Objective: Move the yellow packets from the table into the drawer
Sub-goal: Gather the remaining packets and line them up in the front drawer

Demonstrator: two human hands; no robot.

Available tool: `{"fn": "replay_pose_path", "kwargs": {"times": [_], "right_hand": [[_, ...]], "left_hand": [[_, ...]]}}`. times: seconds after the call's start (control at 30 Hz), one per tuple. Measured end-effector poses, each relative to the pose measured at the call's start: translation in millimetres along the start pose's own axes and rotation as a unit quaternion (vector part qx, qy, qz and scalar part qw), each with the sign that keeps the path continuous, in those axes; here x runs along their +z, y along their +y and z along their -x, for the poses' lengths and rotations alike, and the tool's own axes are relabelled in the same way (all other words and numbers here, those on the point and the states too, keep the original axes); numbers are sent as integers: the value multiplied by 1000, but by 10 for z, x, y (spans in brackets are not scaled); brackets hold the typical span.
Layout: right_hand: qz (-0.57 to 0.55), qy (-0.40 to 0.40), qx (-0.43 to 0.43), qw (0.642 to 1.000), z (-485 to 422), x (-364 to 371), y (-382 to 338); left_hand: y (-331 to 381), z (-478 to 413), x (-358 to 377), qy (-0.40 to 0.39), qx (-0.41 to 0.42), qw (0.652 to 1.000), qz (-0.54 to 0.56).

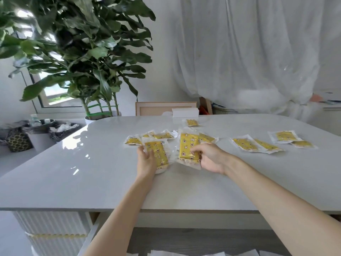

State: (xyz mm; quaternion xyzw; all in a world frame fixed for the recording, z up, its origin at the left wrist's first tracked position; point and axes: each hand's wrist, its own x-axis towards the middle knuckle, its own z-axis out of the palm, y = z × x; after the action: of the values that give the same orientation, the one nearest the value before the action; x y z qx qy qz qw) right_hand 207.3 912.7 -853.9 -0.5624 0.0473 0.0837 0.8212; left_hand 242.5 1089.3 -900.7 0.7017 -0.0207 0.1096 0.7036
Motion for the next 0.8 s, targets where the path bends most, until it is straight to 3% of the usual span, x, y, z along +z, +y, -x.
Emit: {"fn": "replay_pose_path", "kwargs": {"times": [0.1,0.2,0.33,0.43,0.5,0.6,0.67,0.8], "right_hand": [[102,-12,-27,994,2,140,39],[302,61,-62,949,-24,242,160],[356,142,-139,913,-143,279,287],[386,181,-201,882,-244,131,296],[465,239,-217,824,-321,-130,283],[626,274,-154,714,-454,-533,245],[671,272,-122,679,-583,-663,196],[725,236,-81,641,-825,-736,139]], "left_hand": [[-19,-35,-27,-13,-7,1000,22],[-7,-46,-14,-49,-23,995,84],[-42,-141,-28,-122,-41,988,83],[-61,-253,-1,-94,-43,989,107],[-61,-364,61,-69,-41,990,118],[-77,-515,195,-65,-30,994,88],[-105,-585,274,-70,-22,995,70],[-188,-688,311,-68,-15,994,80]]}}
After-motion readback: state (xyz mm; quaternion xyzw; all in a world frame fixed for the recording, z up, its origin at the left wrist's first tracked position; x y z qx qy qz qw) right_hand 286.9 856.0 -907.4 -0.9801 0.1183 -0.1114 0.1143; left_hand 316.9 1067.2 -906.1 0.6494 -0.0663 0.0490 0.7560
